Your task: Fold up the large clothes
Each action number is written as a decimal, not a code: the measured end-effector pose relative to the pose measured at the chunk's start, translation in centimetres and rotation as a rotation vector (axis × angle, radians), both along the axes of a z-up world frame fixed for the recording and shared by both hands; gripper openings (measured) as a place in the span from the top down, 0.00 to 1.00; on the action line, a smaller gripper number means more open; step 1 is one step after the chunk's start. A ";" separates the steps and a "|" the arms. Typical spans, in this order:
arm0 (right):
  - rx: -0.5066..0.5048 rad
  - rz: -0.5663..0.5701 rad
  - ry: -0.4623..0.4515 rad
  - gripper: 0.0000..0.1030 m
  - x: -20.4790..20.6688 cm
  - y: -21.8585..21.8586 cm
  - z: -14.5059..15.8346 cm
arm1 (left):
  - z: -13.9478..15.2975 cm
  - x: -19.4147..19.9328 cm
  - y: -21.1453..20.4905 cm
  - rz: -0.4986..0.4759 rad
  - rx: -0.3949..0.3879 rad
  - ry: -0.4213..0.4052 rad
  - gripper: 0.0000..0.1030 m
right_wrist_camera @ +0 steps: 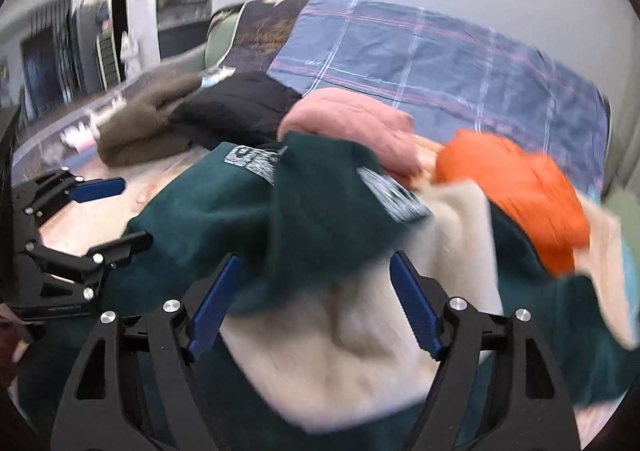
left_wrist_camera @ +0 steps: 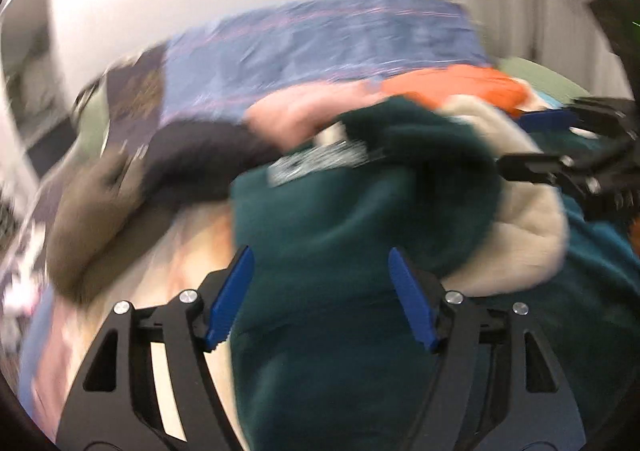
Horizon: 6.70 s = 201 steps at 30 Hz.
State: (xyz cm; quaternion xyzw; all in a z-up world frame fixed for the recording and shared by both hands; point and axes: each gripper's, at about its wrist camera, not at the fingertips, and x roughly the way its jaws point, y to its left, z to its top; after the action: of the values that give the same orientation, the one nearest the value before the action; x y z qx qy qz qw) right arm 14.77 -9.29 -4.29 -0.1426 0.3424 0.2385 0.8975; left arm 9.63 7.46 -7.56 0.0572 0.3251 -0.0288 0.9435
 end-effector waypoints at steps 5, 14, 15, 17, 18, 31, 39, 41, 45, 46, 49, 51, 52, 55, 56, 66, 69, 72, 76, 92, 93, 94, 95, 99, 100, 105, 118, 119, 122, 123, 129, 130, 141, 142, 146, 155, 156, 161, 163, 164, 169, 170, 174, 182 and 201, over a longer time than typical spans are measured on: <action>-0.193 -0.174 -0.150 0.35 3.6 2.7 -1.8 | -1.8 2.0 2.3 0.071 -0.033 0.039 0.31; 0.425 -0.376 0.320 0.39 1.1 -16.4 -2.6 | -2.4 1.5 2.3 0.071 -0.069 -0.004 0.31; 0.438 -0.382 0.339 0.39 0.5 -17.1 -3.0 | -2.3 1.4 2.1 0.066 -0.060 -0.013 0.31; 0.440 -0.392 0.326 0.39 -0.2 -18.3 -3.2 | -2.2 1.1 1.5 0.054 -0.042 -0.024 0.30; 0.433 -0.392 0.293 0.39 -0.4 -18.8 -2.9 | -2.2 1.2 1.3 0.051 -0.035 -0.025 0.30; 0.615 -0.394 0.391 0.88 4.3 -20.3 -4.9 | -2.1 2.0 1.9 0.030 -0.079 0.023 0.30; 0.399 -0.394 0.080 0.86 1.3 -18.9 1.8 | 1.4 3.4 0.2 -0.051 -0.129 0.001 0.53; 0.321 -0.438 0.188 0.75 2.7 -19.3 -1.7 | 1.9 3.9 -1.5 -0.095 -0.122 0.002 0.53; 0.393 -0.528 0.319 0.52 2.7 -21.5 -6.1 | 1.7 5.3 -4.3 -0.163 -0.106 0.043 0.53; 0.391 -0.531 0.279 0.52 2.3 -21.5 -5.2 | 1.6 5.6 -4.7 -0.174 -0.109 0.054 0.53; 0.333 -0.522 0.111 0.54 1.1 -20.5 -1.8 | 1.4 7.1 -6.7 -0.207 -0.115 0.074 0.53; 0.353 -0.437 0.041 0.57 0.6 -19.4 -0.3 | 1.2 8.2 -8.1 -0.233 -0.132 0.089 0.49; 0.373 -0.389 0.040 0.58 0.5 -18.9 -0.2 | 0.6 8.9 -8.9 -0.246 -0.149 0.113 0.42; 0.327 -0.330 0.168 0.58 2.5 -16.6 -3.4 | -2.8 10.5 -10.8 -0.228 -0.122 0.198 0.29; 0.295 -0.336 0.235 0.57 3.4 -16.2 -5.4 | -4.4 10.8 -11.4 -0.221 -0.075 0.208 0.26; 0.417 -0.333 0.288 0.54 3.8 -17.2 -7.9 | -7.2 9.6 -11.8 -0.226 -0.029 0.090 0.24; 0.533 -0.400 0.177 0.43 1.7 -22.2 -4.1 | -7.2 9.6 -11.7 -0.218 -0.027 0.086 0.22; 0.513 -0.611 0.038 0.30 0.5 -29.8 -1.1 | -7.0 9.6 -11.7 -0.218 -0.028 0.086 0.21; 0.564 -1.072 0.044 0.28 0.4 -43.5 -2.1 | -7.0 9.6 -11.7 -0.219 -0.029 0.086 0.21; 0.908 -1.351 0.050 0.85 2.1 -57.7 -8.4 | -6.9 9.5 -11.6 -0.222 -0.039 0.086 0.21; 0.937 -1.302 0.016 0.85 1.6 -57.1 -7.2 | -6.9 9.5 -11.6 -0.223 -0.041 0.086 0.21; 0.950 -1.247 -0.012 0.85 1.9 -56.0 -5.7 | -6.9 9.5 -11.6 -0.223 -0.040 0.086 0.21; 0.951 -1.191 -0.032 0.85 2.3 -54.8 -4.1 | -6.9 9.5 -11.6 -0.223 -0.041 0.086 0.21; 0.827 -0.819 -0.130 0.85 3.6 -43.7 5.2 | -6.7 9.3 -11.5 -0.225 -0.061 0.084 0.21; 0.797 -0.730 -0.150 0.85 3.5 -40.6 6.9 | -6.5 9.2 -11.4 -0.224 -0.067 0.080 0.21; 0.657 -0.306 -0.149 0.83 2.1 -23.2 10.7 | -3.4 8.4 -7.9 -0.223 -0.307 0.102 0.19; 0.266 0.084 0.210 0.51 0.1 -4.6 -1.5 | -0.9 6.1 -1.7 -0.284 -0.679 0.142 0.04; 0.259 0.080 0.201 0.50 -0.2 -5.3 -1.5 | -1.3 6.4 -2.4 -0.285 -0.661 0.160 0.03; 0.254 0.056 0.157 0.47 -2.5 -7.9 -1.4 | -2.7 8.2 -4.4 -0.236 -0.580 0.243 0.03; 0.251 0.040 0.141 0.41 -2.5 -8.2 -1.2 | -3.2 8.9 -4.9 -0.221 -0.570 0.268 0.03; 0.264 -0.124 0.025 0.39 -3.8 -15.2 0.5 | -0.8 11.0 -5.6 -0.230 -0.688 0.220 0.72; 0.276 -0.156 0.011 0.39 -4.0 -16.4 0.8 | 0.9 10.5 -5.4 -0.240 -0.679 0.158 0.72; 0.137 -0.391 0.170 0.33 -0.6 -19.9 -5.1 | 1.4 6.7 -2.2 -0.082 -0.299 0.051 0.53; 0.108 -0.401 0.209 0.32 -0.1 -19.4 -6.6 | -0.8 7.2 -1.9 -0.053 -0.261 0.099 0.41; 0.132 -0.407 0.170 0.33 -0.3 -19.5 -4.8 | -2.8 7.3 -2.1 -0.043 -0.229 0.100 0.32; 0.236 -0.305 0.004 0.33 1.0 -17.5 0.3 | 4.5 5.3 1.5 0.001 -0.358 -0.082 0.30; 0.245 -0.294 0.010 0.33 1.9 -16.7 0.1 | 5.0 5.2 0.9 -0.025 -0.367 -0.089 0.30; 0.133 -0.247 0.076 0.33 5.0 -11.4 -2.3 | 1.7 8.1 -4.1 -0.087 -0.160 0.039 0.30; 0.073 -0.279 0.133 0.31 6.5 -10.8 -5.8 | -3.0 10.1 -4.7 -0.025 -0.026 0.107 0.28; 0.077 -0.275 0.126 0.31 6.6 -11.0 -6.9 | -5.0 10.5 -4.9 -0.016 0.024 0.108 0.25; 0.059 -0.261 0.077 0.30 6.3 -10.7 -7.4 | -5.9 10.0 -4.5 -0.028 0.028 0.062 0.25; 0.055 -0.257 0.071 0.30 6.2 -10.7 -7.3 | -5.9 10.0 -4.5 -0.028 0.029 0.059 0.25; 0.048 -0.250 0.055 0.30 5.5 -10.7 -5.7 | -4.2 9.3 -4.7 -0.030 0.023 0.062 0.26; 0.203 -0.285 0.039 0.30 8.0 -12.5 -1.9 | -0.1 11.4 -7.1 -0.154 -0.157 0.075 0.25; 0.130 -0.270 0.064 0.23 3.4 -13.4 -3.5 | -2.4 7.5 -6.0 -0.161 -0.054 0.079 0.15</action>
State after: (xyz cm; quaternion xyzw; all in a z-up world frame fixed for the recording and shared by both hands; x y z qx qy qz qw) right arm 18.20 -22.71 -7.83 -0.0293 0.3710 0.1419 0.9173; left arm 17.17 1.49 -9.98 0.0564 0.3554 -0.1154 0.9258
